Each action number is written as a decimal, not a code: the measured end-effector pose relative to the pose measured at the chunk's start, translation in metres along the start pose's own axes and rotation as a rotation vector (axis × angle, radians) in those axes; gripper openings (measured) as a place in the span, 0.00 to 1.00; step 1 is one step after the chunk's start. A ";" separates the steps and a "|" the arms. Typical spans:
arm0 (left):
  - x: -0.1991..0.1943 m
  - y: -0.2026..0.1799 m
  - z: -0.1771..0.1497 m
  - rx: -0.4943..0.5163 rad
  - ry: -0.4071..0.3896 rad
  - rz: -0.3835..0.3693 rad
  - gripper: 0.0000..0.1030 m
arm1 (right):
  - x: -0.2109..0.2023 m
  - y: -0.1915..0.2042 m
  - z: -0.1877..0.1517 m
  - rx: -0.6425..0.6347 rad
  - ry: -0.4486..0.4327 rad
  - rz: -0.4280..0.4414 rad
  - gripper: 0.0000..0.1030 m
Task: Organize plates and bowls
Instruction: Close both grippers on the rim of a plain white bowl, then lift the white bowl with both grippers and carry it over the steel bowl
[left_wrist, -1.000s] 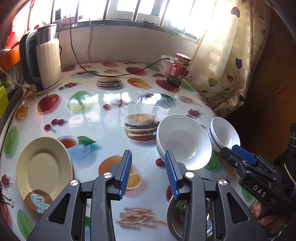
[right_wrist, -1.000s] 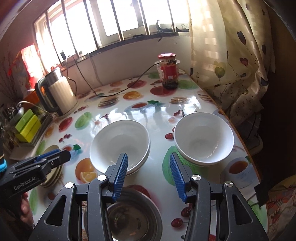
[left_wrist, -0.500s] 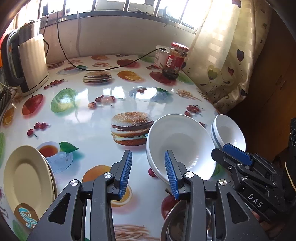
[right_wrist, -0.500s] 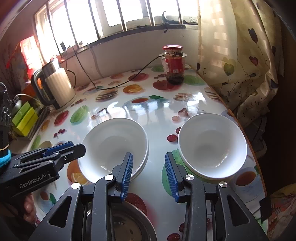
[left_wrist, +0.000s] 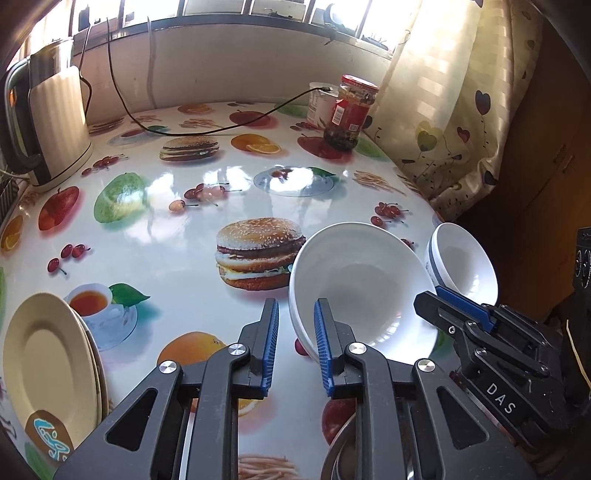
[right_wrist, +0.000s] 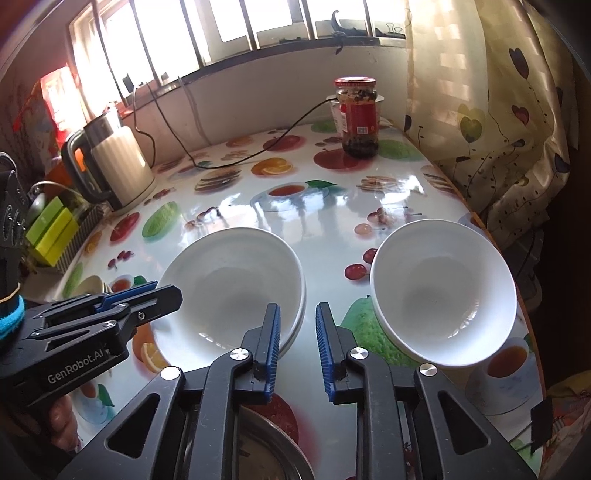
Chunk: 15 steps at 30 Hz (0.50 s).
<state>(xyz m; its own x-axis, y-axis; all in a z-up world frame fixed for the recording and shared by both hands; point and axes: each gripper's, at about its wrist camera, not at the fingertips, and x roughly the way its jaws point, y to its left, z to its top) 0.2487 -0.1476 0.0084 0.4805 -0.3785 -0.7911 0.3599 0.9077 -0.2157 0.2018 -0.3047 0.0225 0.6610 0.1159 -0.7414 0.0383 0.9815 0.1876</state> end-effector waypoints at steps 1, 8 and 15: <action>0.000 0.000 0.000 0.003 -0.001 0.003 0.18 | 0.000 0.000 0.000 -0.001 0.000 0.001 0.17; 0.002 -0.001 0.001 0.008 0.001 -0.009 0.13 | 0.002 0.002 0.001 -0.002 0.000 0.001 0.14; 0.001 -0.004 0.000 0.023 -0.007 0.008 0.13 | 0.002 0.001 0.001 -0.003 -0.001 0.001 0.14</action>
<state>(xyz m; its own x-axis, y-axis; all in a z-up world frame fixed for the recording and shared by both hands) 0.2479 -0.1522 0.0082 0.4894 -0.3724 -0.7886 0.3739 0.9065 -0.1961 0.2040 -0.3033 0.0221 0.6615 0.1168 -0.7408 0.0355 0.9818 0.1865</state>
